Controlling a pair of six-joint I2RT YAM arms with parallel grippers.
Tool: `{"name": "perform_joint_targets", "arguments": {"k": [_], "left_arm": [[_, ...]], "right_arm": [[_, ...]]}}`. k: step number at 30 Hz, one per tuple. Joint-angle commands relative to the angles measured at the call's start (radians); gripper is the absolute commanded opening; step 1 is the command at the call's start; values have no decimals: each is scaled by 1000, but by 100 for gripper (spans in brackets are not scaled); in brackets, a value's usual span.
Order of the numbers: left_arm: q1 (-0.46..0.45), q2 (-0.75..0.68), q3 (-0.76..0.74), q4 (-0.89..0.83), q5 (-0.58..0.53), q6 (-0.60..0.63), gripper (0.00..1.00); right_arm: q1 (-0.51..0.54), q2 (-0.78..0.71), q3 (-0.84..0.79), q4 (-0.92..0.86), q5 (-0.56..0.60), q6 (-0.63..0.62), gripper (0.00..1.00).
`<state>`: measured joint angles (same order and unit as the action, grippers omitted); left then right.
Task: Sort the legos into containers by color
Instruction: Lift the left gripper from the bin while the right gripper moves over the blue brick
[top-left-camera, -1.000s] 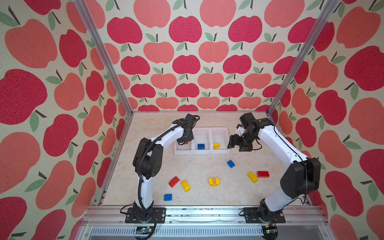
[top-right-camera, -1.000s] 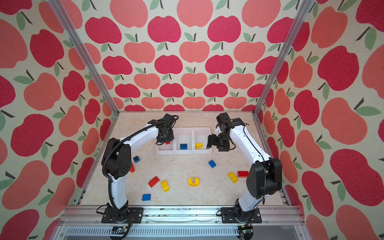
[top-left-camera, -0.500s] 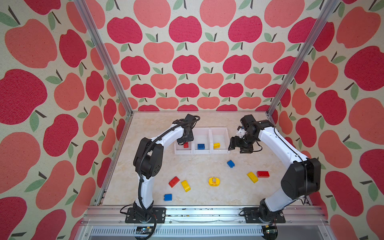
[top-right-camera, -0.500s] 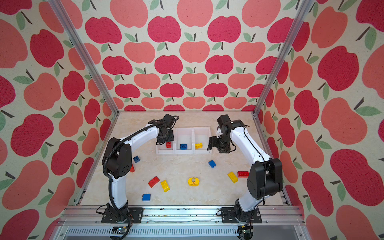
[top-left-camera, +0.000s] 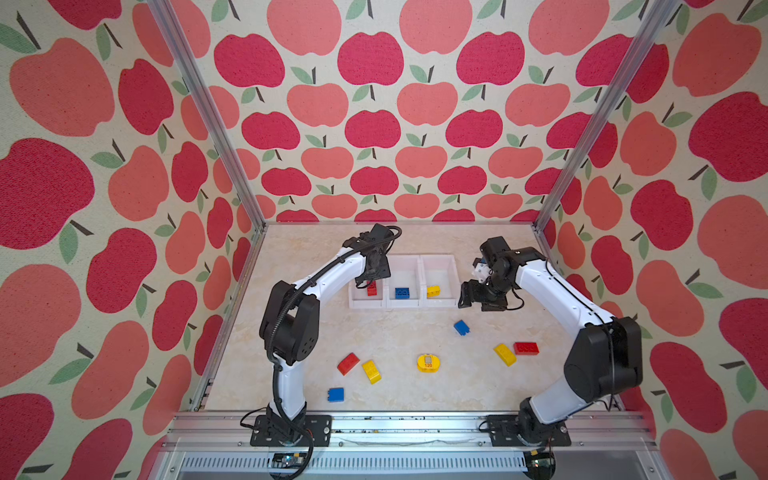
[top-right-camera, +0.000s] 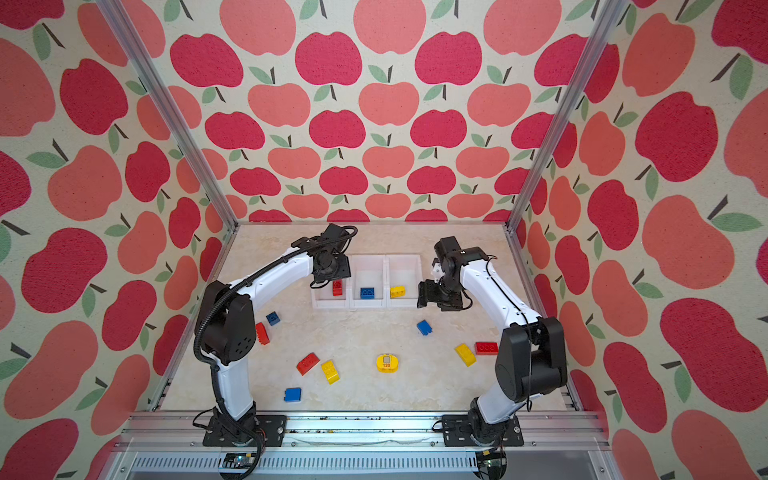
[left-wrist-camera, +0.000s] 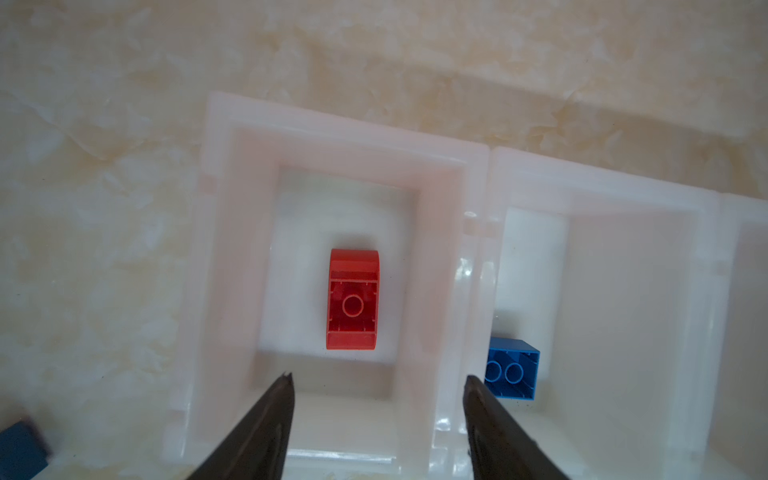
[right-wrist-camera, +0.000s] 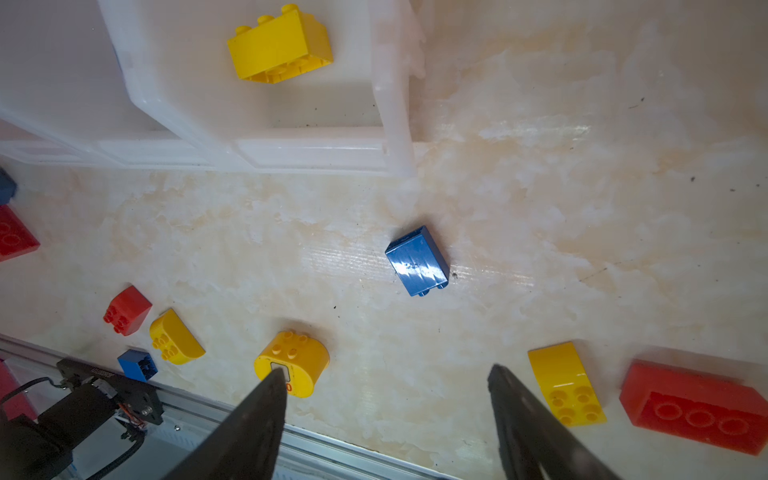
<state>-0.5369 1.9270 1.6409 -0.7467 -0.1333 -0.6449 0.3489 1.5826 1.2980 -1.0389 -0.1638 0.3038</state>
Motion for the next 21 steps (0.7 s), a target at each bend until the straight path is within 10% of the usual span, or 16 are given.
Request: {"name": "perform_joint_targets", "arguments": {"k": [1, 21], "left_arm": [[-4, -74, -36, 19, -14, -41, 71], [17, -419, -412, 232, 110, -159, 83]], "right_arm": [[20, -28, -45, 45, 59, -77, 79], [121, 54, -220, 270, 166, -212, 69]]}}
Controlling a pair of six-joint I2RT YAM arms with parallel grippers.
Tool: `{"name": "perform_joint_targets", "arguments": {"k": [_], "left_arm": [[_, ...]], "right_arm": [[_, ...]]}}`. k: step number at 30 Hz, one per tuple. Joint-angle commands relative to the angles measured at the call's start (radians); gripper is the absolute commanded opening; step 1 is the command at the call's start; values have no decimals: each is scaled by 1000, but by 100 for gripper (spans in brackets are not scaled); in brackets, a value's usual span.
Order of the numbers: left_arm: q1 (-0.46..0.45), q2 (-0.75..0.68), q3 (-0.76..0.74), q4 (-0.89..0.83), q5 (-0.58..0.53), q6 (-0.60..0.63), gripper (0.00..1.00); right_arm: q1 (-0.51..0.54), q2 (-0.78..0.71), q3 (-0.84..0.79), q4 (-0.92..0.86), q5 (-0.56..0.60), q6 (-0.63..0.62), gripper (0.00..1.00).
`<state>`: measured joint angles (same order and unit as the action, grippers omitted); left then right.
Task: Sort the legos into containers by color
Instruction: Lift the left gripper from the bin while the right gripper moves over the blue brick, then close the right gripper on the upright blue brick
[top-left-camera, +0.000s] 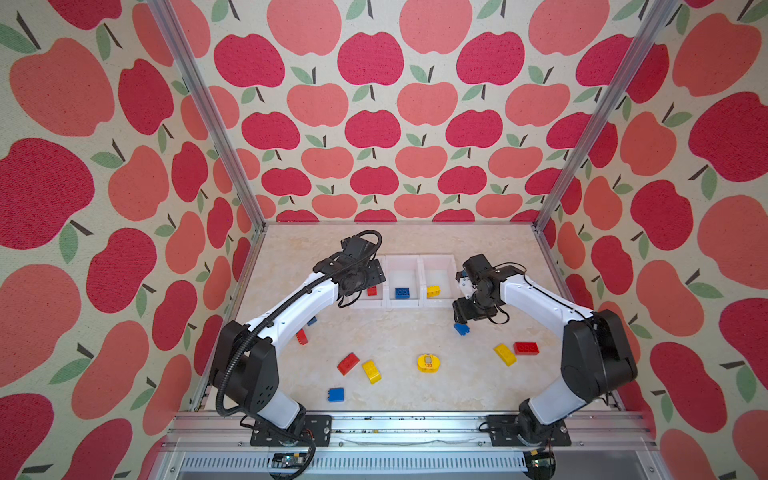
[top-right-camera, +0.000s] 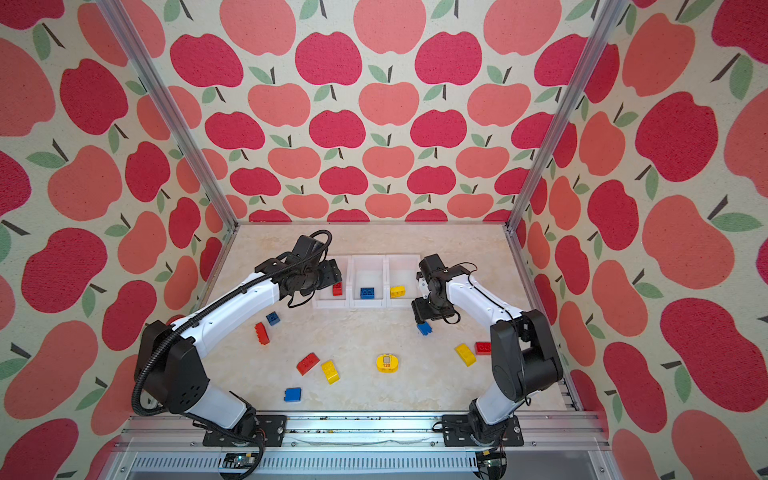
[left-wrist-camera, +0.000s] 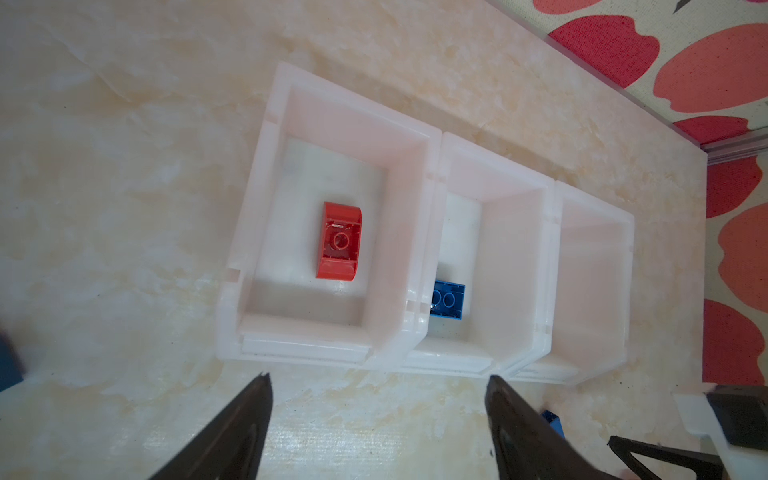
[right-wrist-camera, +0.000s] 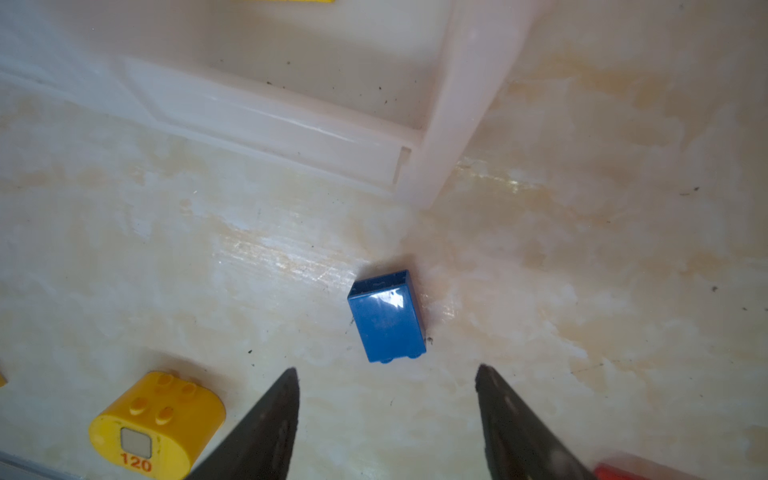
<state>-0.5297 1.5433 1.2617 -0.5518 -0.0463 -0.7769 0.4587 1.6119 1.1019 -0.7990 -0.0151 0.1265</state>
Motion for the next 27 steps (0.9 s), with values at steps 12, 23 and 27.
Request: {"name": "perform_joint_targets", "arguments": {"k": [12, 23, 27], "left_arm": [[38, -159, -155, 66, 40, -41, 86], [77, -194, -168, 55, 72, -12, 86], [85, -206, -180, 57, 79, -12, 86]], "right_arm": [[57, 81, -57, 69, 68, -6, 64], [88, 126, -71, 90, 110, 18, 52], [100, 135, -70, 92, 125, 26, 44]]}}
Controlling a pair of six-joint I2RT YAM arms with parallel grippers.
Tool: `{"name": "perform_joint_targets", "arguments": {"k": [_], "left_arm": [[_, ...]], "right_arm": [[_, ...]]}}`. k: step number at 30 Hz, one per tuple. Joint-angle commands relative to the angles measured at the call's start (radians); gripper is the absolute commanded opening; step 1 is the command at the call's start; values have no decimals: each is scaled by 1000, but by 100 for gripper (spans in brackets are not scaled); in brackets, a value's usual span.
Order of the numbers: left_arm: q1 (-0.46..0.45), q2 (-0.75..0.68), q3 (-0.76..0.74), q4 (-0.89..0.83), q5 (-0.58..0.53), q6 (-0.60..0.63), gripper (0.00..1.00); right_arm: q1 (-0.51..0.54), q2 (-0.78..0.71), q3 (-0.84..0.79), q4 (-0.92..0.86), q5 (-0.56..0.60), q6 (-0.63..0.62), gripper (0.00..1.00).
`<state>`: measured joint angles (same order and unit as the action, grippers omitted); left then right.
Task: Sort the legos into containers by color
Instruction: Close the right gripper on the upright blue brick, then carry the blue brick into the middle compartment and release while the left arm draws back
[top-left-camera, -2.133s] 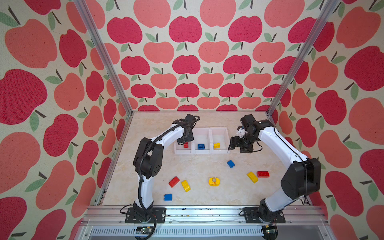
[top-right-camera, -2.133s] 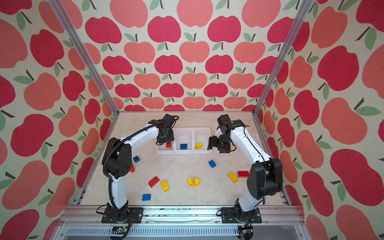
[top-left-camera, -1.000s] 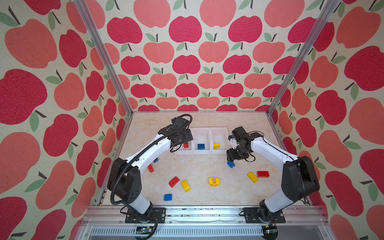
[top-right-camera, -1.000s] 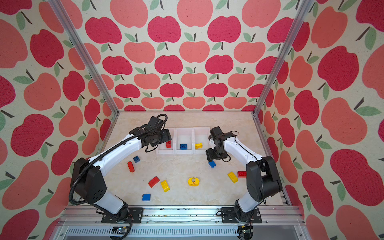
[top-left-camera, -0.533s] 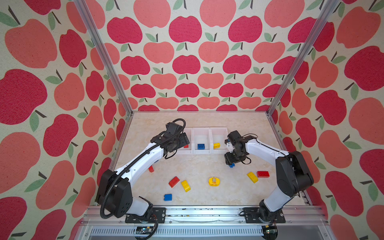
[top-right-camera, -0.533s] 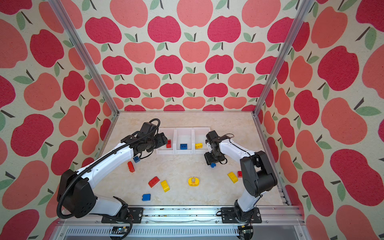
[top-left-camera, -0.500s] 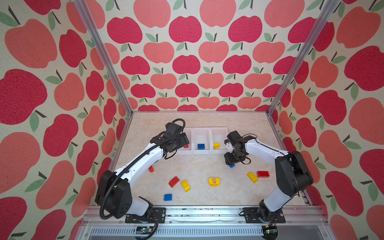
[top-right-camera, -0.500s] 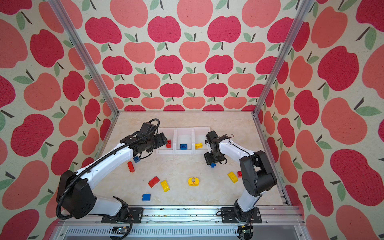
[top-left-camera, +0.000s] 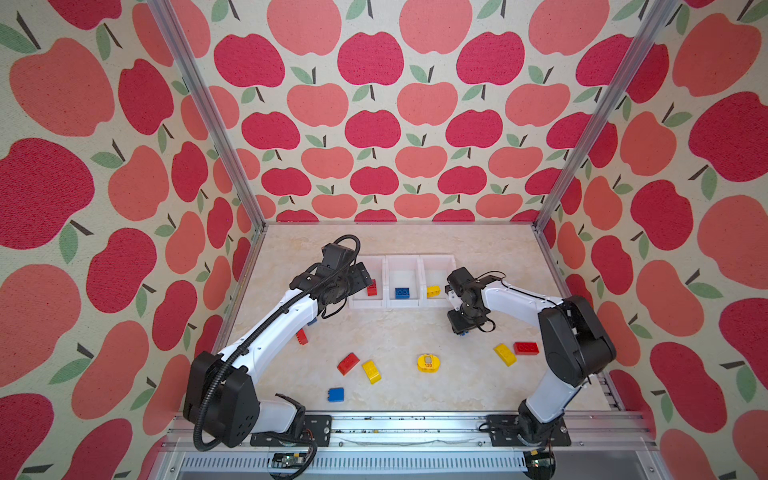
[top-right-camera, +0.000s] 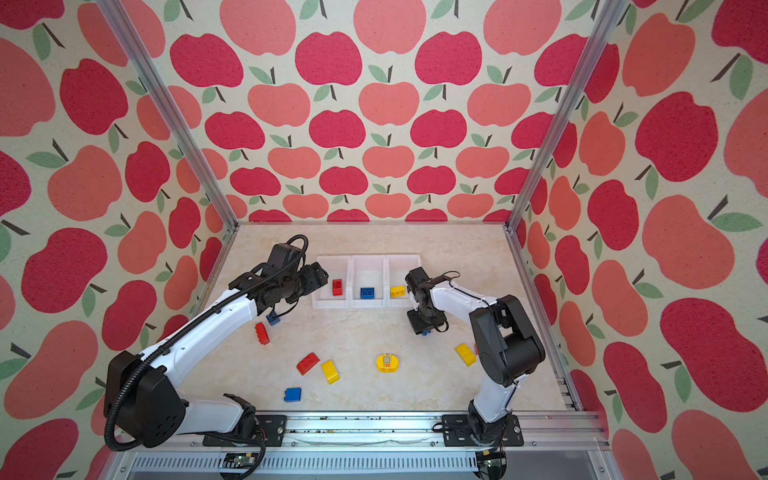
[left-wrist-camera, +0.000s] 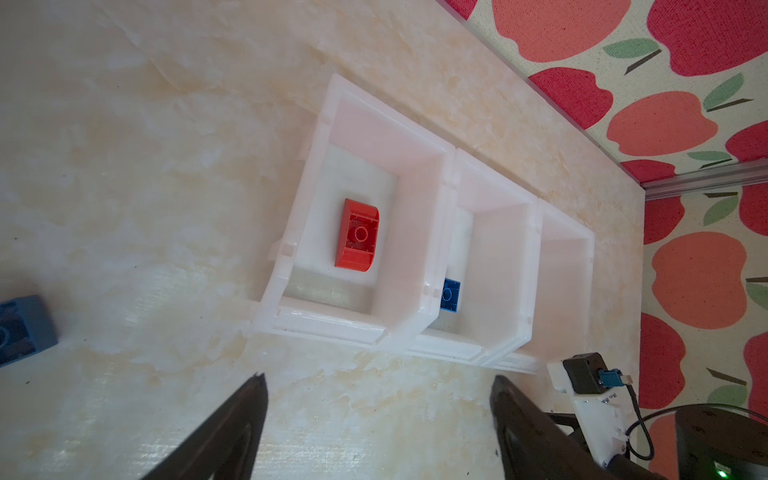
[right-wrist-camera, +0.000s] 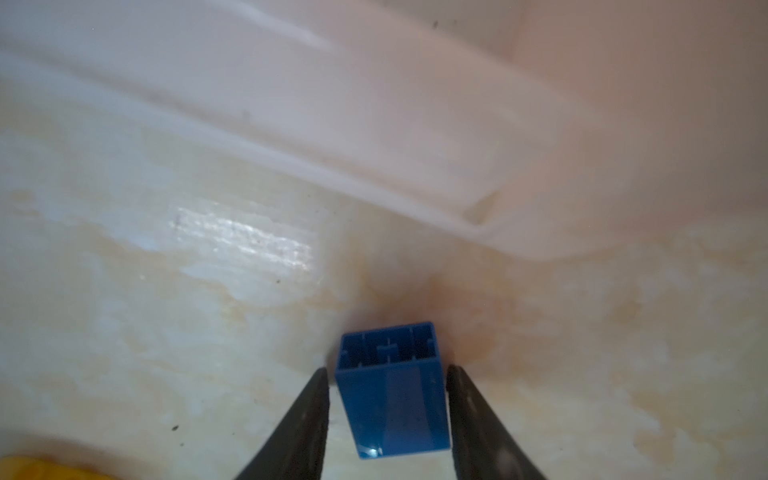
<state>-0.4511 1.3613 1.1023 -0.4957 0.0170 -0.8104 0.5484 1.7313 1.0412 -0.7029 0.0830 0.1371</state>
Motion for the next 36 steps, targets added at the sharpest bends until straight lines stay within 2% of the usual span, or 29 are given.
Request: {"name": "perform_joint_targets", "arguments": {"k": [1, 9, 16, 23, 29, 36], "left_arm": [[8, -27, -24, 1, 17, 22, 86], [20, -62, -54, 7, 21, 19, 86], [32, -95, -94, 23, 27, 16, 87], [44, -129, -133, 41, 35, 14, 88], [49, -142, -146, 43, 39, 16, 88], [49, -172, -156, 29, 29, 14, 89]], "right_arm": [[13, 16, -8, -6, 32, 17, 41], [35, -13, -10, -33, 50, 31, 29], [69, -105, 48, -119, 51, 72, 27], [111, -151, 182, -194, 40, 101, 26], [137, -97, 349, -213, 25, 109, 26], [171, 46, 546, -199, -4, 113, 26]]}}
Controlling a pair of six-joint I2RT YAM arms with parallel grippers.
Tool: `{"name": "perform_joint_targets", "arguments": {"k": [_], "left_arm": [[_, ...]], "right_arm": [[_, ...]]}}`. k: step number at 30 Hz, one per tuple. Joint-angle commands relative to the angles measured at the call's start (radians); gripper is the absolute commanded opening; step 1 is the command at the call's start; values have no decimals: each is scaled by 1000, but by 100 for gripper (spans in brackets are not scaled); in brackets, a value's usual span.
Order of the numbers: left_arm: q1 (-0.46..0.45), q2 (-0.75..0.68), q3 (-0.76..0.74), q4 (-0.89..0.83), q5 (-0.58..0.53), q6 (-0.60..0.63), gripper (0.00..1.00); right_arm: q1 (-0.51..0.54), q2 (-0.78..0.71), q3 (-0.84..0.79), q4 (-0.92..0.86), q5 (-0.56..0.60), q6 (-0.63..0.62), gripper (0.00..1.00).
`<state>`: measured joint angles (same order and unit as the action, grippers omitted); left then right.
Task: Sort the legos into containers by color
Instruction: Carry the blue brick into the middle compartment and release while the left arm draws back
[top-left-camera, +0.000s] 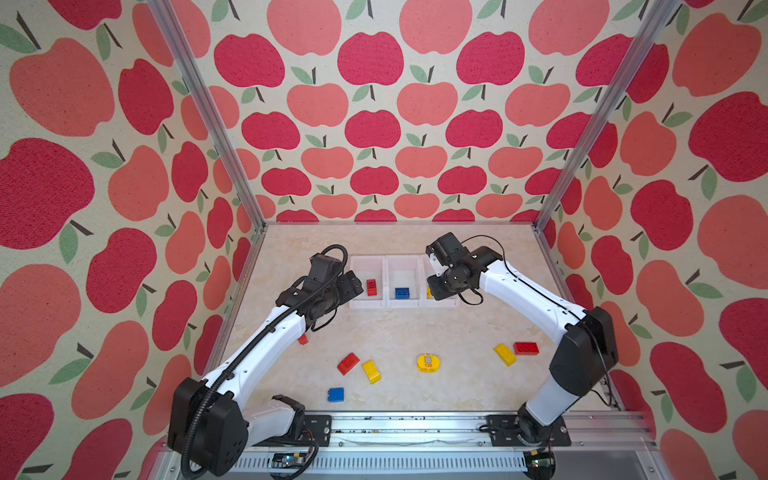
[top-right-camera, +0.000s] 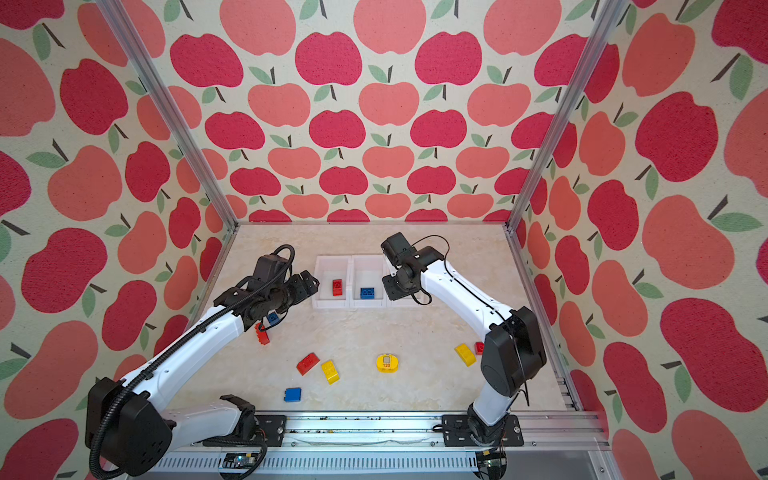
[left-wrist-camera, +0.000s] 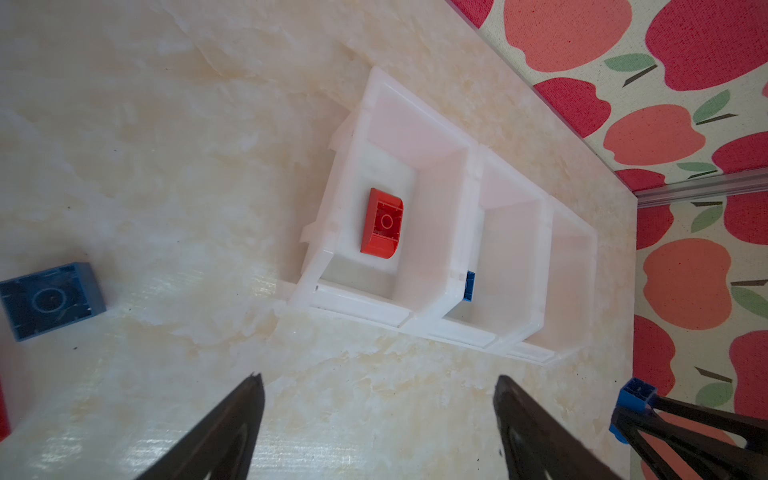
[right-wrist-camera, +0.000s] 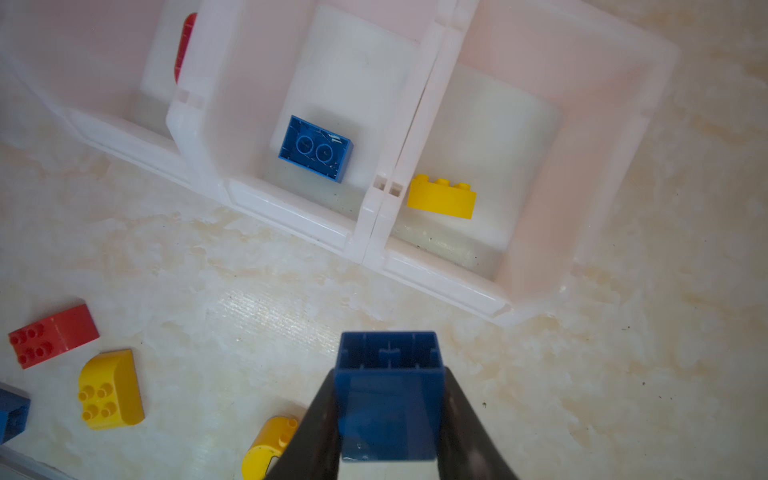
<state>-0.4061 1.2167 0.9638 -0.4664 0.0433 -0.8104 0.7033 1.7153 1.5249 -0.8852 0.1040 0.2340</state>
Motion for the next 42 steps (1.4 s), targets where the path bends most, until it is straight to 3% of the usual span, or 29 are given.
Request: {"name": "perform_joint_targets", "arguments": {"k": [1, 17, 31, 42], "left_arm": [[4, -31, -20, -3, 1, 14, 89], [4, -122, -71, -45, -26, -10, 90], [16, -188, -96, -84, -33, -13, 90], [44, -200, -105, -99, -28, -12, 91]], "right_arm": [[21, 81, 90, -17, -27, 14, 26], [45, 447, 471, -4, -55, 6, 26], [44, 684, 698, -74, -56, 13, 27], [42, 715, 736, -101, -56, 24, 46]]}}
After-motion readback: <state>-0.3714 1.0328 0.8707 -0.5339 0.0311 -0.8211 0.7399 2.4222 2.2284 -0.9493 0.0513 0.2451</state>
